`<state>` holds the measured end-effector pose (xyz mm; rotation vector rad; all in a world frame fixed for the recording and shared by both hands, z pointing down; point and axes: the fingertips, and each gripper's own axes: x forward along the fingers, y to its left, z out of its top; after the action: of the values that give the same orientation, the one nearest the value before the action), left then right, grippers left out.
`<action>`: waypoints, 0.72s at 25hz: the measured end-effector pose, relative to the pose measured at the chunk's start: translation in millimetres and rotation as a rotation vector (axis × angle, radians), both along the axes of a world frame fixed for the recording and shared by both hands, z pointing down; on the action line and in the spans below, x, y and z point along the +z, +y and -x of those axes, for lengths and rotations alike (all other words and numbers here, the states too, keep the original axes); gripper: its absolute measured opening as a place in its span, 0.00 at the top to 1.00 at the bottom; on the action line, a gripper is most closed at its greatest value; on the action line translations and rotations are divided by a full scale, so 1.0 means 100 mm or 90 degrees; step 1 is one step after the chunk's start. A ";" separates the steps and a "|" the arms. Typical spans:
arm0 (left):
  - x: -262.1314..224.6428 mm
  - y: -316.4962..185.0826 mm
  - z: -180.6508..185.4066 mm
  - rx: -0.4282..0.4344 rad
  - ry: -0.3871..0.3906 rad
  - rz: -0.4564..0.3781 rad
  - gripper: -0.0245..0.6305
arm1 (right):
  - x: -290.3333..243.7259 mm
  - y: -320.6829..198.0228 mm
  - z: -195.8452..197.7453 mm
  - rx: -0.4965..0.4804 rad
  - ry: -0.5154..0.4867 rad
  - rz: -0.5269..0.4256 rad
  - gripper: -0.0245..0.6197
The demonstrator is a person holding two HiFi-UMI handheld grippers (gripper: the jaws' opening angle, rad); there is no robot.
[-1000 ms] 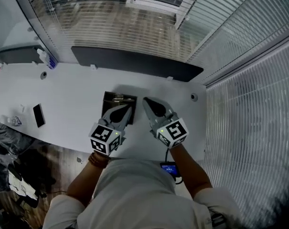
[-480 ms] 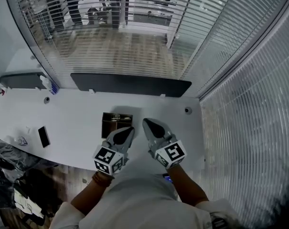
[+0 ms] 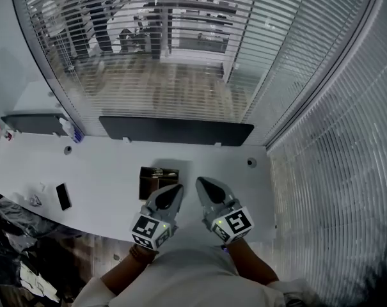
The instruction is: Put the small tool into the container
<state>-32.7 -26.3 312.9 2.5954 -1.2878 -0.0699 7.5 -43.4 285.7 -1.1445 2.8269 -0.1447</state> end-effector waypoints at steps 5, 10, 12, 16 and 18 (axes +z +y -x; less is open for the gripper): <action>-0.04 0.06 -0.08 0.010 0.001 -0.009 0.96 | -0.07 0.14 0.01 -0.013 -0.011 -0.010 0.96; -0.02 0.14 -0.14 0.010 -0.005 -0.019 0.96 | -0.02 0.19 -0.02 -0.010 -0.015 -0.002 0.96; -0.02 0.16 -0.13 0.007 -0.006 -0.023 0.96 | -0.01 0.21 -0.02 -0.009 -0.013 -0.001 0.96; 0.02 0.19 -0.12 0.008 -0.015 -0.019 0.96 | -0.02 0.29 0.03 -0.011 0.011 -0.023 0.96; 0.03 0.20 -0.12 0.001 -0.018 -0.018 0.96 | -0.02 0.33 0.04 -0.016 0.006 -0.026 0.96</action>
<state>-20.6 -6.4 316.1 2.6306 -1.3035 -0.0523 3.3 -10.7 284.0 -1.1047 2.8388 -0.0840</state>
